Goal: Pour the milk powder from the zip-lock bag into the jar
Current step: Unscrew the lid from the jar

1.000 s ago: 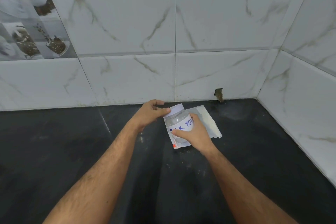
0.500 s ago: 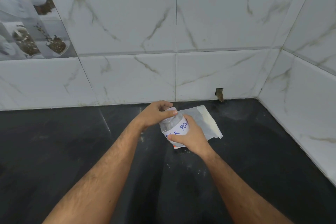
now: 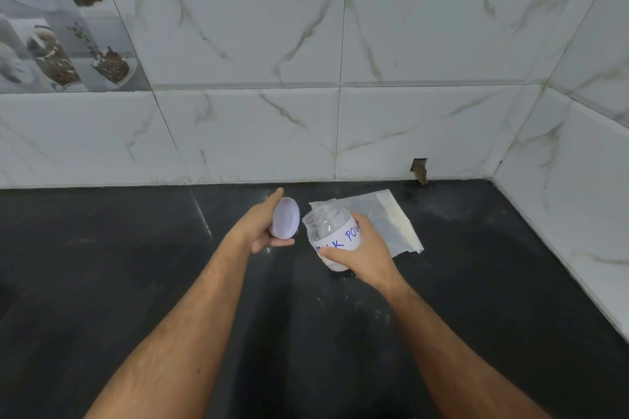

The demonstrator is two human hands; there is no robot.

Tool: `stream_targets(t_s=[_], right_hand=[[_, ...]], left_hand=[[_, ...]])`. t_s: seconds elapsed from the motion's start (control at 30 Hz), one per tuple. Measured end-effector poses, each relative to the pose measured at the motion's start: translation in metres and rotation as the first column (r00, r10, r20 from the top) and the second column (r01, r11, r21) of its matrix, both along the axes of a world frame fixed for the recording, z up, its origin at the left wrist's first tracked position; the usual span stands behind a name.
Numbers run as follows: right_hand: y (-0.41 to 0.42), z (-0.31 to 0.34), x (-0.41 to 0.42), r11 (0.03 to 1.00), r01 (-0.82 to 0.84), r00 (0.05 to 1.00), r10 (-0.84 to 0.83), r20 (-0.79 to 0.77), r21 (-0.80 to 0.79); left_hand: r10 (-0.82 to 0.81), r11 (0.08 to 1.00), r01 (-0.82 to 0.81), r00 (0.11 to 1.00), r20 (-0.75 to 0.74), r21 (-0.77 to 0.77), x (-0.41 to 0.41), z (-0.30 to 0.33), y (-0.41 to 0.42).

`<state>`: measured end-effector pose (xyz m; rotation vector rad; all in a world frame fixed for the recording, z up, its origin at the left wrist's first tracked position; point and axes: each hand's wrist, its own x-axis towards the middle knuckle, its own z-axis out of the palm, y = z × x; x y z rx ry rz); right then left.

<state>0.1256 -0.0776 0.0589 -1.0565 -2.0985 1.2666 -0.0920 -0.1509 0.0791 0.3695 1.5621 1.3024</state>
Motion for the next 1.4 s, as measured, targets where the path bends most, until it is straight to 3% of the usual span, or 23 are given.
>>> stream_targets(t_s=[0.1, 0.17, 0.4, 0.57, 0.63, 0.73, 0.8, 0.87, 0.97, 1.1, 1.2, 1.3, 1.4], right_hand=[[0.000, -0.004, -0.003, 1.000, 0.019, 1.000, -0.019, 0.002, -0.020], [-0.001, -0.008, -0.005, 0.999, 0.027, 1.000, -0.027, 0.003, -0.029], [-0.011, -0.017, -0.013, 0.996, 0.026, 1.000, -0.025, 0.008, -0.080], [-0.018, -0.023, -0.019, 0.992, 0.012, 1.000, -0.011, 0.012, -0.126], [-0.019, -0.027, -0.021, 0.991, 0.016, 1.000, -0.015, 0.009, -0.132], [-0.020, -0.034, -0.024, 0.991, 0.027, 1.000, -0.027, 0.004, -0.129], [-0.020, -0.036, -0.025, 0.992, 0.031, 1.000, -0.031, -0.001, -0.125], [-0.022, -0.038, -0.027, 0.992, 0.028, 1.000, -0.028, -0.004, -0.123], [-0.024, -0.044, -0.029, 0.992, 0.023, 1.000, -0.022, 0.011, -0.127], [-0.029, -0.053, -0.032, 0.991, 0.035, 0.999, -0.030, 0.036, -0.126], [-0.036, -0.060, -0.037, 0.993, 0.047, 0.998, -0.043, 0.038, -0.107], [-0.041, -0.071, -0.044, 0.993, 0.033, 0.999, -0.030, 0.023, -0.113], [-0.045, -0.077, -0.049, 0.992, 0.003, 1.000, -0.003, -0.002, -0.123]], left_hand=[[0.080, 0.996, -0.075, 0.987, 0.142, -0.046, -0.014, -0.024, -0.016], [0.085, 0.994, -0.073, 0.984, 0.153, -0.081, -0.020, -0.037, -0.028], [0.163, 0.944, -0.175, 0.984, -0.066, -0.279, -0.037, -0.087, -0.067], [0.149, 0.914, -0.225, 0.960, -0.237, -0.338, -0.042, -0.112, -0.081], [0.071, 0.882, -0.247, 0.911, -0.406, -0.401, -0.041, -0.116, -0.084], [-0.160, 0.805, -0.279, 0.748, -0.644, -0.524, -0.036, -0.112, -0.088], [-0.303, 0.746, -0.300, 0.642, -0.705, -0.594, -0.035, -0.111, -0.088], [-0.346, 0.722, -0.304, 0.619, -0.705, -0.621, -0.034, -0.113, -0.087], [-0.316, 0.751, -0.314, 0.602, -0.733, -0.581, -0.034, -0.116, -0.089], [-0.155, 0.883, -0.300, 0.538, -0.828, -0.361, -0.031, -0.111, -0.088], [-0.086, 0.960, -0.143, 0.665, -0.742, -0.240, -0.025, -0.101, -0.078], [-0.165, 0.983, 0.088, 0.798, -0.580, -0.158, -0.010, -0.091, -0.073], [-0.227, 0.973, 0.209, 0.805, -0.547, -0.097, 0.004, -0.085, -0.072]])
